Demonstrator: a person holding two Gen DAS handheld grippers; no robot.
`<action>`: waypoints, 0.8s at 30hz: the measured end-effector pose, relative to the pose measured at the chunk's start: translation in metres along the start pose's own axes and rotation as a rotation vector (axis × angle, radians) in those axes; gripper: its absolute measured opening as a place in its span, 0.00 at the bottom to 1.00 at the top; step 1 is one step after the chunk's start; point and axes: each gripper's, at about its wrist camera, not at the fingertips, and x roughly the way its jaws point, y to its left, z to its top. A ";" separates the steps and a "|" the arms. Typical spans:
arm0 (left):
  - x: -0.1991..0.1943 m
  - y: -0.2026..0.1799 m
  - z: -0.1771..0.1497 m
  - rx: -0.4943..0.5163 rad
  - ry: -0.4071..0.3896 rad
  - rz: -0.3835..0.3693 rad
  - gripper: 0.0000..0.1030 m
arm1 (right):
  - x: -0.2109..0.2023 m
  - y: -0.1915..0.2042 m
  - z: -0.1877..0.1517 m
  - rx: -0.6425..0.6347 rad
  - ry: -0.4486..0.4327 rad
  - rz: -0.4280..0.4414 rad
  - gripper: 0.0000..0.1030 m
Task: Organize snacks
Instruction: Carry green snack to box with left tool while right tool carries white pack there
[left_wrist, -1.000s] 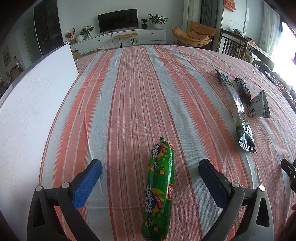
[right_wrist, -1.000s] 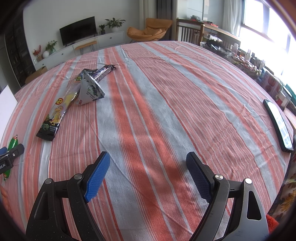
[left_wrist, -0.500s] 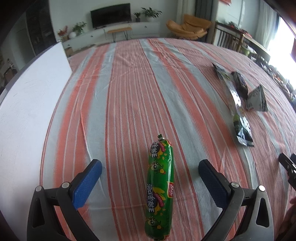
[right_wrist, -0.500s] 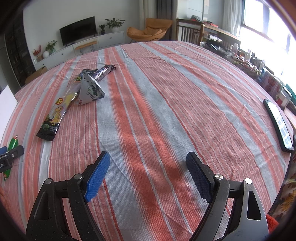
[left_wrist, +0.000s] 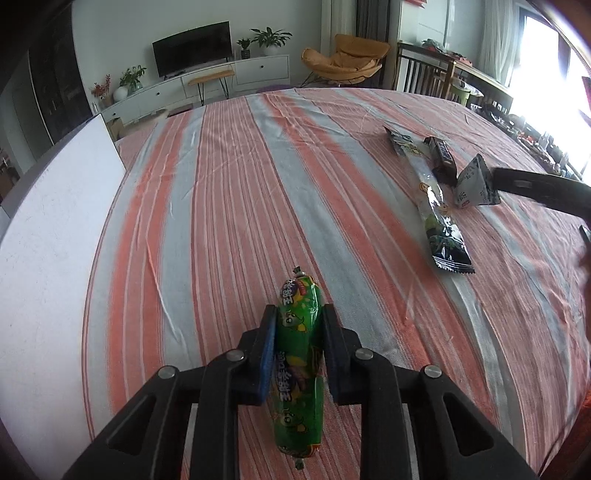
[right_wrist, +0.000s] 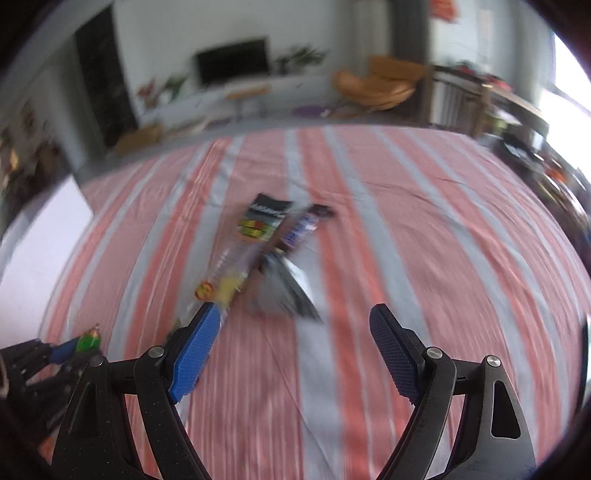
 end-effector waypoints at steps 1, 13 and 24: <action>-0.001 0.002 -0.001 -0.012 0.001 -0.009 0.22 | 0.013 0.004 0.005 -0.029 0.037 -0.013 0.83; -0.041 0.019 -0.015 -0.139 -0.032 -0.178 0.21 | -0.024 -0.045 -0.050 0.246 0.004 0.266 0.30; -0.125 0.027 -0.024 -0.188 -0.137 -0.314 0.22 | -0.086 -0.033 -0.079 0.292 -0.050 0.425 0.30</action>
